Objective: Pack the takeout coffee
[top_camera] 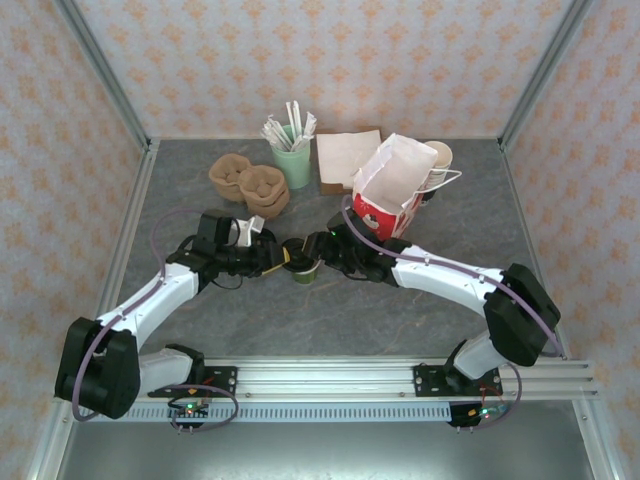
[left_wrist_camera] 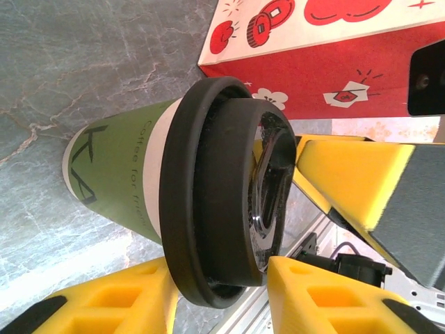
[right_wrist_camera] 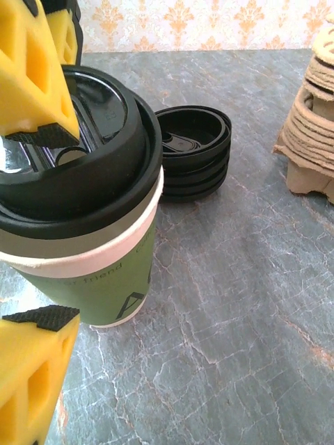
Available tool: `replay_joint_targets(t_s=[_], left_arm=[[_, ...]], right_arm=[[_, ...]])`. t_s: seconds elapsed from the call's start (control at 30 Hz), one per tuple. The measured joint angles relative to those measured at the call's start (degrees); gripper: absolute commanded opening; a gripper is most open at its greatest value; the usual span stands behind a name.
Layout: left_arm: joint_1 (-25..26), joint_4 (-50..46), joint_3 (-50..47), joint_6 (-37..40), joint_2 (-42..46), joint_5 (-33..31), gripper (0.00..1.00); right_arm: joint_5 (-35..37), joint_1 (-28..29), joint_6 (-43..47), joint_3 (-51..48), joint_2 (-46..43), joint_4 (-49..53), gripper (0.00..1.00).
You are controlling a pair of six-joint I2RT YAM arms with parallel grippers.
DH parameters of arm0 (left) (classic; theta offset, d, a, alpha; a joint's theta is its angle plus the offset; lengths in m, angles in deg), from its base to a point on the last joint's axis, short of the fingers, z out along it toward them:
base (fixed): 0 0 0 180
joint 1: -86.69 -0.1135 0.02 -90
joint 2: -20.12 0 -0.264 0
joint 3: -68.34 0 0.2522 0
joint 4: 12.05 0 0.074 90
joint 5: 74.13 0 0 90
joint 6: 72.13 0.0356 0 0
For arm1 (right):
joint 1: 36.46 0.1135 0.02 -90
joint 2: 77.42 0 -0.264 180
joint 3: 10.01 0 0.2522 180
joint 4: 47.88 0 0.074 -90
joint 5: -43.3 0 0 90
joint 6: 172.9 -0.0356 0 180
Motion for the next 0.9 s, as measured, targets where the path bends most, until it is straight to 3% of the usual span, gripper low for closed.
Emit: replay_joint_targets(t_s=[0.7,0.9], left_arm=[[0.07,-3.34,1.11,2.51,-0.09,-1.79,0.42],[1.44,-3.61,1.88,2.6,-0.24,-2.82,0.46]], right_arm=[[-1.68,-0.15,0.87,1.64,0.5,-0.22,0.67],[-1.86,-0.15,0.87,1.64,0.52,-0.22,0.68]])
